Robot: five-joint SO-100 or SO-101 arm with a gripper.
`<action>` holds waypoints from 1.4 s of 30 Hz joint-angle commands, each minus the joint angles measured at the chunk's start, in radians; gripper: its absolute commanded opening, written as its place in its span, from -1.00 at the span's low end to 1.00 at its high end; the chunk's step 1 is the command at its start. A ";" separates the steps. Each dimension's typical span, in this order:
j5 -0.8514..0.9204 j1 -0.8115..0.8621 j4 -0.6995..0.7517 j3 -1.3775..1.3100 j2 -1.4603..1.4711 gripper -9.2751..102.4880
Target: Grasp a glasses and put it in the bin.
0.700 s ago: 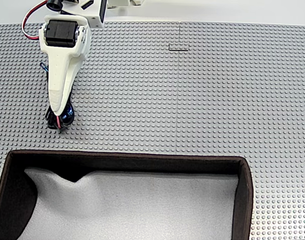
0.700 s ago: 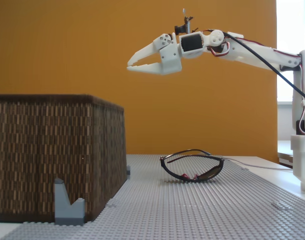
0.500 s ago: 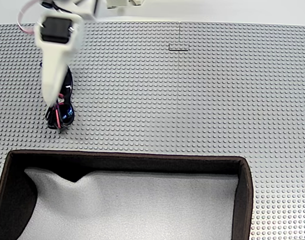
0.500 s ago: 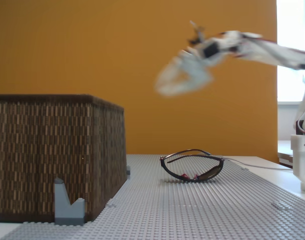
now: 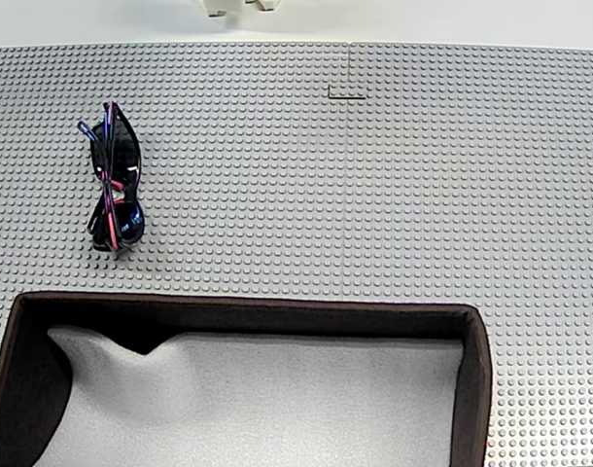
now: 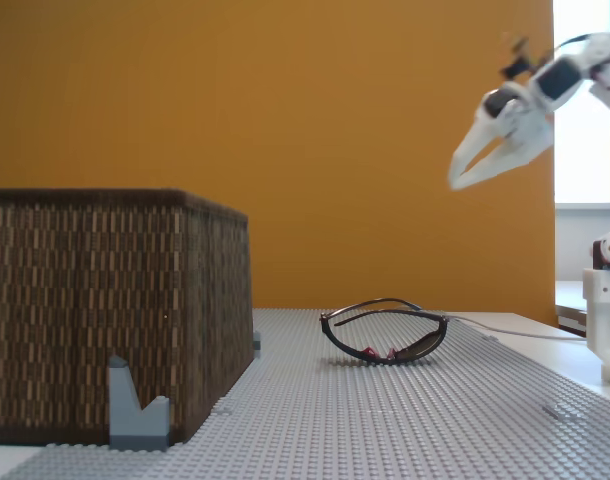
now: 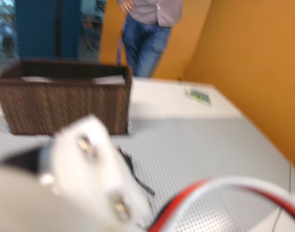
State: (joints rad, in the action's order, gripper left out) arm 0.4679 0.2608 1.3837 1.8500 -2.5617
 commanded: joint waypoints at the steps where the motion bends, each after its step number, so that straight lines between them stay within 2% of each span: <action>1: 0.272 0.107 -0.078 -0.037 0.095 -0.84; 4: 0.238 0.166 -0.075 -0.043 0.183 -0.84; 8: -0.078 0.190 -0.104 -0.032 0.265 -0.84; 14: -0.348 0.158 -0.244 0.100 0.302 -0.84; 19: -0.588 0.120 -0.215 0.083 0.431 -0.84; 24: -0.904 0.083 -0.175 0.031 0.531 -0.55; 27: -0.988 0.074 -0.235 0.107 0.546 -0.49; 30: -1.063 0.074 -0.301 0.173 0.574 -0.31; 36: -1.086 0.133 -0.479 0.253 0.649 -0.31; 42: -1.103 0.150 -0.537 0.268 0.715 -0.31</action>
State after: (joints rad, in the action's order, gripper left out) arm -0.6197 0.3881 0.8682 2.1108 -1.8484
